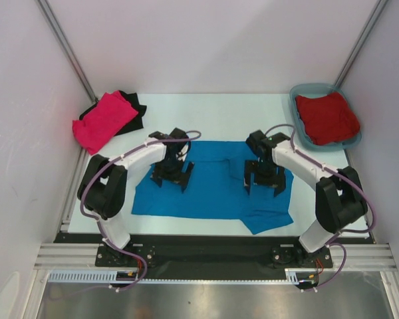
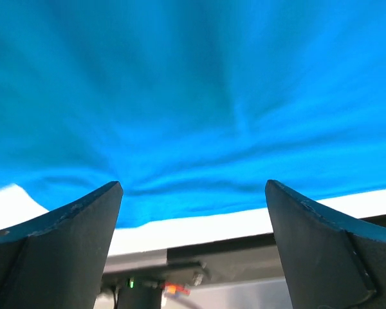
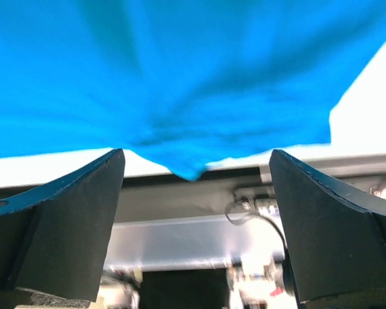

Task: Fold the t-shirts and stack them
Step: Flatten the tshirt out

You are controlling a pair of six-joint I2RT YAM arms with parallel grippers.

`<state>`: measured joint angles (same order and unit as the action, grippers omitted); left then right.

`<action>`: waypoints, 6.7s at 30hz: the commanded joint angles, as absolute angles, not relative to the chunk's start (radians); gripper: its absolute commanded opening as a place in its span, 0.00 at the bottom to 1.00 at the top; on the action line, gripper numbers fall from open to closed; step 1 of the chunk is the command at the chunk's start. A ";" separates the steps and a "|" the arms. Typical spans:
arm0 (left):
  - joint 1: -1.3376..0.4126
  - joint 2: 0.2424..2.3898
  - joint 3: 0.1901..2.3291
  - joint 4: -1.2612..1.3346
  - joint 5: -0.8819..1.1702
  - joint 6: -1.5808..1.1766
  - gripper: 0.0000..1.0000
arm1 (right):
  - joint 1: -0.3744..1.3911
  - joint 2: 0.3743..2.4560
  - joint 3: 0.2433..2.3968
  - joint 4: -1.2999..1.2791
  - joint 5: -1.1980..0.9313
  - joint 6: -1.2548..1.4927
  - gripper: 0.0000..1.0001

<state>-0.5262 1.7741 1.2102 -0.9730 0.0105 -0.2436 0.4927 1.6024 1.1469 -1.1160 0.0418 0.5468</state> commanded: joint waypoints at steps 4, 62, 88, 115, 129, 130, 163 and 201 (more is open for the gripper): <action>-0.529 1.811 1.495 -0.965 -0.081 -0.250 1.00 | 0.439 1.805 1.426 -1.086 0.063 0.433 1.00; -0.120 2.224 1.776 -0.919 -0.092 -0.417 0.79 | 0.354 2.048 1.964 -1.187 -0.106 0.276 0.98; -0.114 2.318 2.025 -0.999 -0.176 -0.285 0.09 | 0.353 2.065 1.957 -1.193 -0.107 0.276 0.98; -0.078 2.347 2.088 -0.901 -0.115 -0.294 0.59 | 0.373 2.060 1.922 -1.207 -0.112 0.294 0.98; -0.012 2.218 1.830 -0.854 -0.089 -0.423 0.61 | 0.376 2.059 1.914 -1.193 -0.118 0.295 0.98; -0.008 2.204 1.821 -0.844 -0.080 -0.425 0.61 | 0.374 2.060 1.914 -1.193 -0.120 0.293 0.98; 0.028 1.980 1.546 -0.680 0.032 -0.473 0.59 | 0.382 2.045 1.864 -1.157 -0.153 0.290 0.98; 0.071 2.118 1.581 -0.632 0.113 -0.468 0.41 | 0.374 2.052 1.867 -1.166 -0.146 0.293 0.98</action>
